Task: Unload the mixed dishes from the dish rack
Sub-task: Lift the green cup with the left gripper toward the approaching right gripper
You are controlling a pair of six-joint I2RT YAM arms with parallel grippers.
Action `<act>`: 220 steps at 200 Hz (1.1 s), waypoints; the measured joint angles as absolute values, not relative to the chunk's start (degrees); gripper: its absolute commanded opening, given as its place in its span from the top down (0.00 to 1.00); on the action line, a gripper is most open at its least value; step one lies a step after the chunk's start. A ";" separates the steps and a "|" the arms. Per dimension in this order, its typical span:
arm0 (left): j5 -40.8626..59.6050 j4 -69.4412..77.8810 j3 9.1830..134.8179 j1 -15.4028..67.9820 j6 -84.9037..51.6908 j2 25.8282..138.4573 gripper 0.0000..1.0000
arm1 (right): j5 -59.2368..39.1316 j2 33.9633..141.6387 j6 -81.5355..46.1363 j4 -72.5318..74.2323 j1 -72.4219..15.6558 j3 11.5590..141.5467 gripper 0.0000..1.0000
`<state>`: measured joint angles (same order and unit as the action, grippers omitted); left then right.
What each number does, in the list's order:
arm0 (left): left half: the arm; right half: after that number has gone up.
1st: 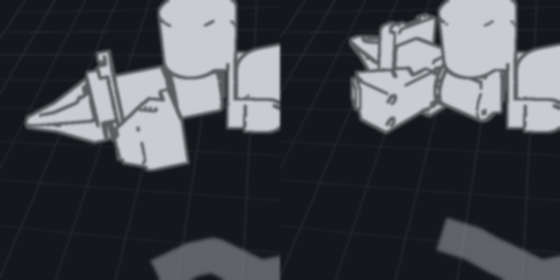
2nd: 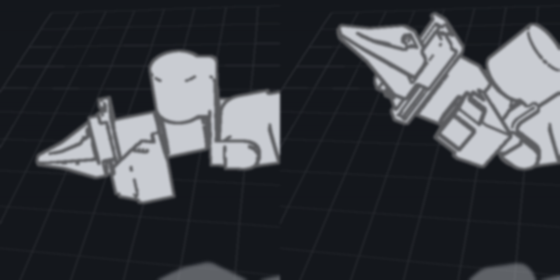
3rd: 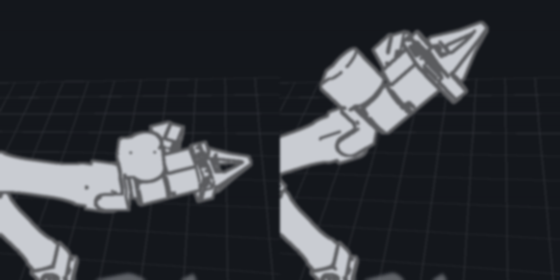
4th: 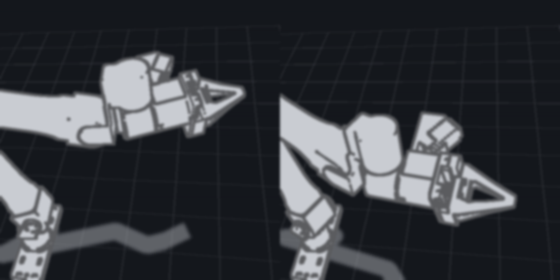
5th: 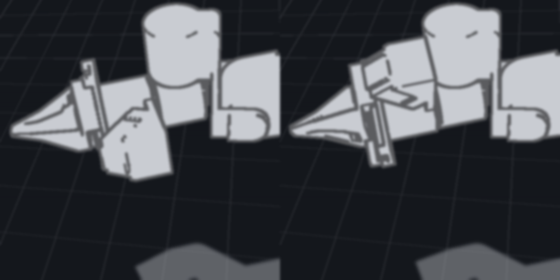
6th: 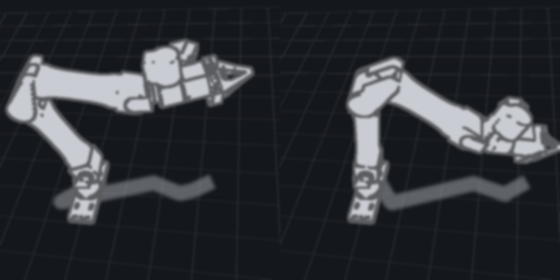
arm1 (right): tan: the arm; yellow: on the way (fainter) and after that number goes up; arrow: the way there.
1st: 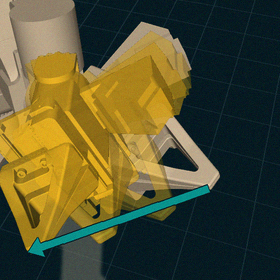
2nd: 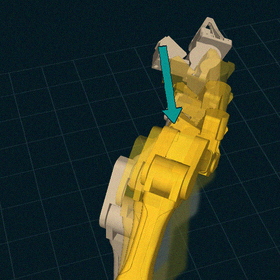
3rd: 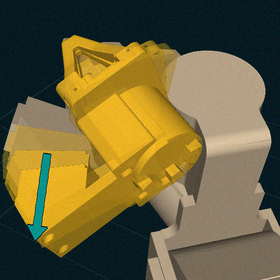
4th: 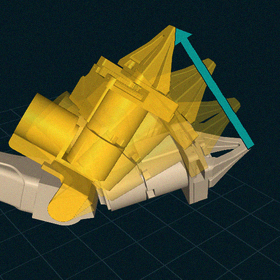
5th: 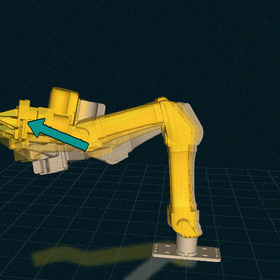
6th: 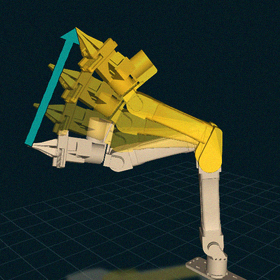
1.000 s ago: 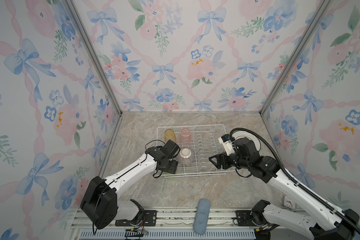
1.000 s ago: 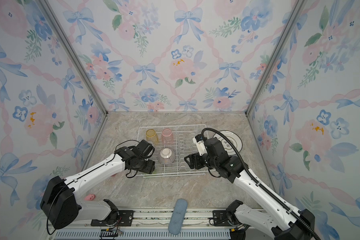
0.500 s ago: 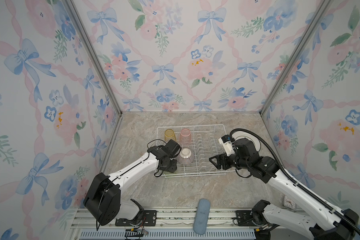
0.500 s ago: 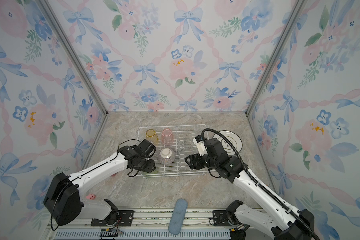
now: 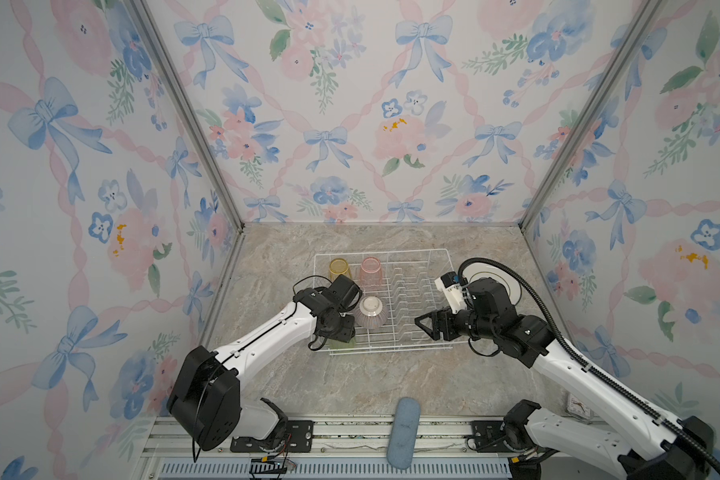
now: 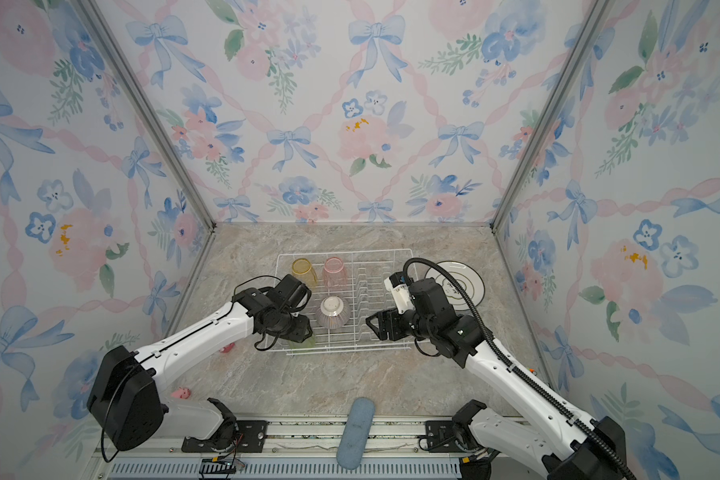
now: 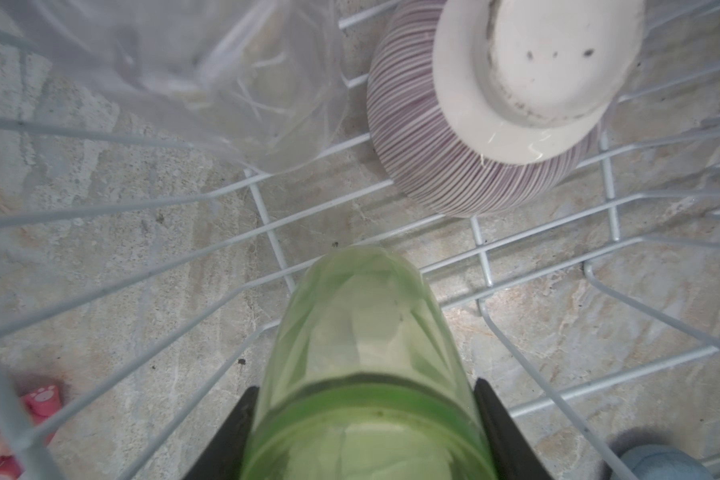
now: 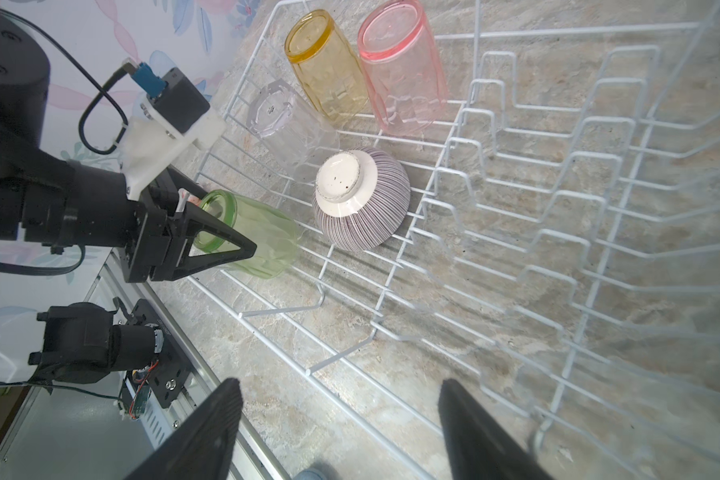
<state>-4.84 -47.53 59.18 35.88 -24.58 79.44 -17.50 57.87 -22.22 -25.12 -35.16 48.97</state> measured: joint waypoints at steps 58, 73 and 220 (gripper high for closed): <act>-1.63 -47.55 61.41 34.13 -22.96 77.67 0.64 | -27.03 57.87 -26.22 -17.17 -32.64 44.86 0.23; -0.23 -47.64 61.91 33.43 -22.52 76.69 0.64 | -30.39 58.04 -27.81 -14.15 -31.77 43.11 0.23; 22.74 -37.60 65.08 30.65 -19.53 70.98 0.64 | -51.57 64.86 -46.24 22.09 -30.04 31.88 0.51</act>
